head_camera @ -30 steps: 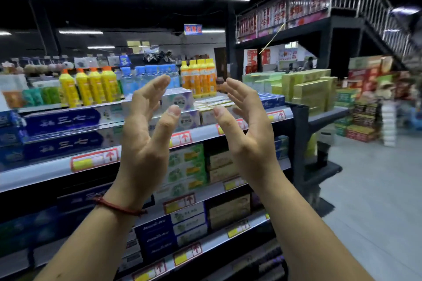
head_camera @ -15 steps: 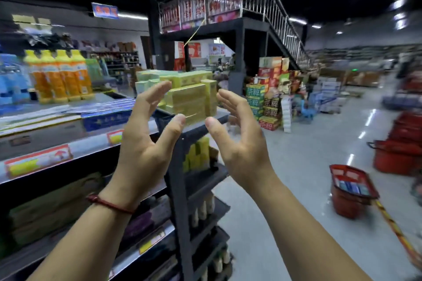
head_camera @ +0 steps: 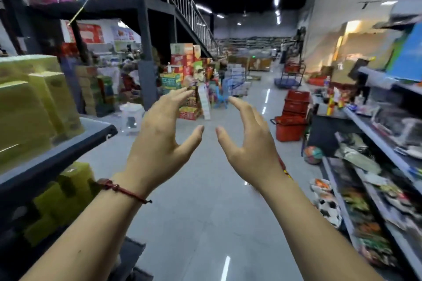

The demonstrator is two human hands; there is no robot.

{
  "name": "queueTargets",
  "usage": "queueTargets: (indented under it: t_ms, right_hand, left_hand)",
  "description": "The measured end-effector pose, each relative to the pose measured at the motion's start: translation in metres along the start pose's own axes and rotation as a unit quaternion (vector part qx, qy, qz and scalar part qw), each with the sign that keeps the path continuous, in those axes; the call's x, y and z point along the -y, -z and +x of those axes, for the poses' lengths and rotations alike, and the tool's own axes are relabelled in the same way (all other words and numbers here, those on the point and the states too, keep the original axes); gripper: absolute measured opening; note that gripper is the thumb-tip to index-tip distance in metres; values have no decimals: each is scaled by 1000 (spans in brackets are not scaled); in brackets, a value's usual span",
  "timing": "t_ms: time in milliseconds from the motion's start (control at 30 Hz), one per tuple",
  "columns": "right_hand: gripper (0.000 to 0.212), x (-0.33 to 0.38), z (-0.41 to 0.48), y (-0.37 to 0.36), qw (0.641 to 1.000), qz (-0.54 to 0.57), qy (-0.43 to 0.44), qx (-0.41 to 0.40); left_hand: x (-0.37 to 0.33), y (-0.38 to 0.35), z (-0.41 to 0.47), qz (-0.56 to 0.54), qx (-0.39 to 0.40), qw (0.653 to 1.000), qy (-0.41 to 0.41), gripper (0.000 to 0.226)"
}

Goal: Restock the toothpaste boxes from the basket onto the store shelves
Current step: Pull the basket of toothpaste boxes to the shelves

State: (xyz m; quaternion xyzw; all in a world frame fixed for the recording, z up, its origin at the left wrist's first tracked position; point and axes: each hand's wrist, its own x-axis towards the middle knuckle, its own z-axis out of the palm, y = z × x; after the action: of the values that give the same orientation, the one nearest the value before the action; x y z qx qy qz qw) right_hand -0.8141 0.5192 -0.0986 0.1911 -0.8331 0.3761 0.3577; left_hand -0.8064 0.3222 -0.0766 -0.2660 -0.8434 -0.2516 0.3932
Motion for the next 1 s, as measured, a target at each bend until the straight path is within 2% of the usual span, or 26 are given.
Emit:
queueTargets:
  t_ms: [233, 433, 600, 1000]
  right_hand:
    - [62, -134, 64, -5, 988, -142, -65, -10]
    - [62, -267, 100, 1, 971, -204, -124, -18]
    - [62, -406, 143, 7, 965, -211, -153, -9]
    - [64, -699, 260, 5, 951, -180, -233, 89]
  left_hand:
    - [68, -154, 82, -8, 72, 997, -17, 63]
    - [94, -311, 140, -46, 127, 991, -26, 65]
    - [108, -444, 198, -53, 142, 988, -17, 65]
    - [141, -710, 311, -82, 194, 966, 147, 66]
